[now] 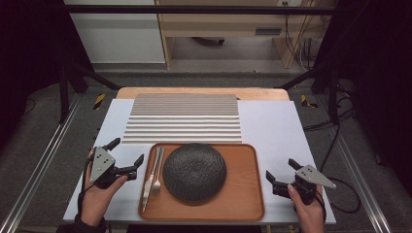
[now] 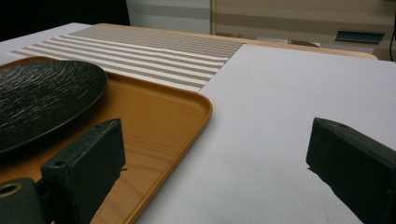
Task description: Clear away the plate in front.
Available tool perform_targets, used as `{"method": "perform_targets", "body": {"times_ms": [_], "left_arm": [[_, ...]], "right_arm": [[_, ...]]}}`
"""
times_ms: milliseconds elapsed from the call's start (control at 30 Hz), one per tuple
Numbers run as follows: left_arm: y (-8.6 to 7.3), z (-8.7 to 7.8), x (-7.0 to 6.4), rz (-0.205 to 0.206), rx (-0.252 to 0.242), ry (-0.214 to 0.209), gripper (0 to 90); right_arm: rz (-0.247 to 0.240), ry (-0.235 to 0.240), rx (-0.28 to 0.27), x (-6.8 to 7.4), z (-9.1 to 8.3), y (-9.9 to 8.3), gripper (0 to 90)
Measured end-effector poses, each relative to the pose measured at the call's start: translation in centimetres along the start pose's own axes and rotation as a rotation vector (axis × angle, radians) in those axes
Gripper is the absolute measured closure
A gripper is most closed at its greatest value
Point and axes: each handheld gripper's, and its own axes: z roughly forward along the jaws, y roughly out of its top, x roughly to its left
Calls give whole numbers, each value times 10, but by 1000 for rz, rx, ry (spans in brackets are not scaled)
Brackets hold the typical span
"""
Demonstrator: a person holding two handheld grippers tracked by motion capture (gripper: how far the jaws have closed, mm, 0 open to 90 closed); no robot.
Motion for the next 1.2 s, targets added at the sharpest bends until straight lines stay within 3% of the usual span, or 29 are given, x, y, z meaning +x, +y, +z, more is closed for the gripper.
{"method": "perform_targets", "body": {"times_ms": [333,600,933,1200], "left_arm": [[-9,-11,17,-69,-13,30,55],[-15,-16,26,-133,-36,28,46],[-25,-23,37,-156,-51,57,36],[-35,-24,40,-192,-55,37,36]], "right_arm": [[0,8,3,1,3,1,43],[7,6,1,0,3,0,42],[13,6,1,0,2,0,43],[12,3,0,-1,2,0,43]]}}
